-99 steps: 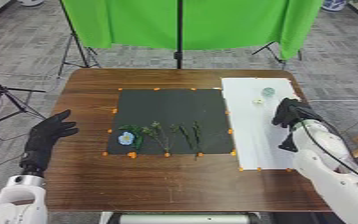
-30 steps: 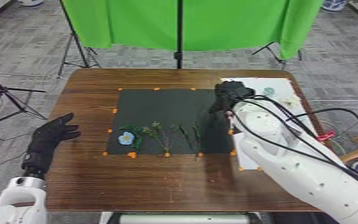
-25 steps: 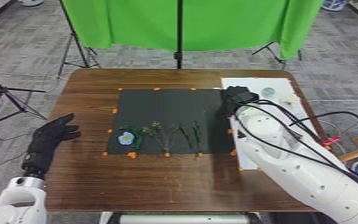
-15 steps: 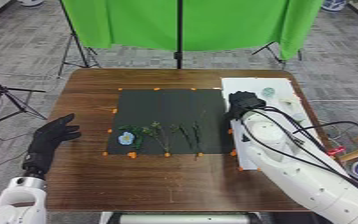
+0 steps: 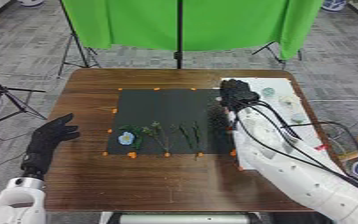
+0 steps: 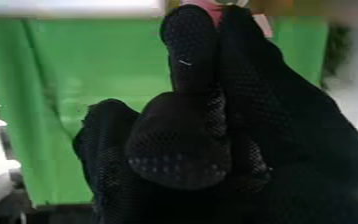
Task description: Arrange flowers
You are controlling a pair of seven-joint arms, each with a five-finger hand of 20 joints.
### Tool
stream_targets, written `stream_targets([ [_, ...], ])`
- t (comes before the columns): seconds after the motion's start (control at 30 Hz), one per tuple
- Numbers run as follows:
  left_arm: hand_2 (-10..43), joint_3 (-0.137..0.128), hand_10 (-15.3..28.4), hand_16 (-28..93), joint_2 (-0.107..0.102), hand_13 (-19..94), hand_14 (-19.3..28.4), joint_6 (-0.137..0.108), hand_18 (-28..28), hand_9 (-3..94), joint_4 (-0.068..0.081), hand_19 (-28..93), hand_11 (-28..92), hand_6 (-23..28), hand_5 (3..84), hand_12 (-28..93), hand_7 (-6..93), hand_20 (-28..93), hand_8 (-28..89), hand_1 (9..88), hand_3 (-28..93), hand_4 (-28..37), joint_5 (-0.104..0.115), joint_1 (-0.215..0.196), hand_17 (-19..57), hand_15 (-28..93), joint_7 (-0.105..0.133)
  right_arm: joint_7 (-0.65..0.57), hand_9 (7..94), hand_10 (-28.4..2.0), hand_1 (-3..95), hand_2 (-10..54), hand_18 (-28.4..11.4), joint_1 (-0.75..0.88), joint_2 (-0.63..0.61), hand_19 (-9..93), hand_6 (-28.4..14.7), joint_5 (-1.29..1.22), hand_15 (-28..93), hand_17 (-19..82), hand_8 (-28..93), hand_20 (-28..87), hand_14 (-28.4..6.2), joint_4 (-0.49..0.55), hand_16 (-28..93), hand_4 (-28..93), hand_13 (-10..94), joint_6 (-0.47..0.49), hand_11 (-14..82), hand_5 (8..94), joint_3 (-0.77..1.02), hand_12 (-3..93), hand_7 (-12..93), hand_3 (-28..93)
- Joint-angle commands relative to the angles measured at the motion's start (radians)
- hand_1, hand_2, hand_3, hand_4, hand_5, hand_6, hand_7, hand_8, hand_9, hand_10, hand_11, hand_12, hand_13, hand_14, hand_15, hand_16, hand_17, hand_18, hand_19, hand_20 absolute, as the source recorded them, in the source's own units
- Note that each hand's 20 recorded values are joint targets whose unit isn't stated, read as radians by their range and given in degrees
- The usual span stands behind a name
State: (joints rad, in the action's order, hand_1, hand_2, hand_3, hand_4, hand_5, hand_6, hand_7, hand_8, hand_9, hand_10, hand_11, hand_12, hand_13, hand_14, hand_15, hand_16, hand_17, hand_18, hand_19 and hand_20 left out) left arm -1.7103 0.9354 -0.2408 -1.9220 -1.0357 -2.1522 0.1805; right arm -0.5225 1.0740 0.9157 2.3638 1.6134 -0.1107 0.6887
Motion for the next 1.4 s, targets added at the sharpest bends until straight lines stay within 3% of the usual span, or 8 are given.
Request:
stream_targets([
  [0.03,12.2,-0.003,14.7,-2,-0.003,42,20.0,-0.011,13.2,46.4,-0.011,11,24,5.3,41.4,12,13.0,17,-7,24.7,63,-28.3,-0.001,-0.017,7.3,28,-0.002,0.176,91.3,-8.6,63.9,-9.5,-13.0,-0.305,0.207,93,-2.9,-0.008,63,66,15,61,-1.1,0.004,38,-14,91,-0.027,13.8,80.0,-0.065,49.1,22,56],
  [0.23,15.2,0.034,14.7,-2,-0.009,42,20.1,-0.031,13.3,46.5,0.008,11,24,5.3,41.5,12,12.9,17,-7,23.0,60,-28.3,0.021,0.022,7.3,28,0.022,0.254,91.4,-8.3,63.1,-9.5,-13.1,-0.311,0.370,93,-2.2,0.009,63,66,13,61,-1.0,-0.076,39,-16,91,0.027,13.4,79.5,-0.136,49.3,23,58],
  [0.4,29.6,0.069,14.9,-2,-0.013,43,20.3,-0.082,13.5,47.4,0.019,12,24,5.1,42.4,12,13.5,17,-7,24.1,50,-28.3,0.047,0.055,7.3,28,0.040,0.283,91.1,-8.1,62.7,-9.5,-13.0,-0.269,0.459,93,-1.8,0.027,63,66,13,62,-1.0,-0.143,39,-16,91,0.061,13.2,79.0,-0.170,49.3,24,58],
  [0.57,34.4,0.092,15.1,-3,-0.022,43,20.6,-0.071,13.3,48.3,0.037,12,24,5.3,43.4,12,14.0,17,-7,23.5,51,-28.3,0.045,0.096,8.3,29,0.038,0.281,91.1,-8.1,62.4,-9.5,-12.9,-0.239,0.488,93,-1.6,0.053,64,66,12,62,-0.9,-0.193,39,-17,90,0.106,13.1,78.4,-0.201,49.2,25,58],
  [0.9,34.4,0.105,15.1,-3,-0.027,44,20.6,-0.043,13.1,48.6,0.052,13,24,5.4,43.7,12,14.1,17,-7,21.9,54,-28.3,0.048,0.117,8.6,29,0.030,0.263,90.9,-8.3,61.9,-9.5,-12.9,-0.200,0.511,93,-1.5,0.098,64,65,12,62,-1.0,-0.262,39,-16,90,0.140,13.0,78.1,-0.198,49.0,26,59],
  [1.1,33.4,0.105,15.1,-3,-0.029,43,20.4,-0.029,13.1,48.6,0.053,13,24,5.3,43.6,12,14.1,17,-7,21.4,55,-28.3,0.045,0.116,8.4,29,0.025,0.251,91.0,-8.2,61.6,-9.5,-13.0,-0.187,0.506,93,-1.5,0.100,64,65,11,62,-1.0,-0.275,39,-17,90,0.159,12.9,77.9,-0.192,48.6,26,59],
  [1.4,25.0,0.118,15.3,-3,-0.034,43,20.4,-0.002,13.2,47.8,0.064,13,24,5.5,42.9,12,13.5,17,-7,21.0,56,-28.3,0.036,0.137,7.8,29,0.021,0.239,90.2,-8.7,58.0,-9.5,-13.4,-0.179,0.504,93,-1.5,0.090,64,65,10,62,-1.4,-0.262,38,-15,90,0.222,11.2,77.5,-0.198,44.1,23,59],
])
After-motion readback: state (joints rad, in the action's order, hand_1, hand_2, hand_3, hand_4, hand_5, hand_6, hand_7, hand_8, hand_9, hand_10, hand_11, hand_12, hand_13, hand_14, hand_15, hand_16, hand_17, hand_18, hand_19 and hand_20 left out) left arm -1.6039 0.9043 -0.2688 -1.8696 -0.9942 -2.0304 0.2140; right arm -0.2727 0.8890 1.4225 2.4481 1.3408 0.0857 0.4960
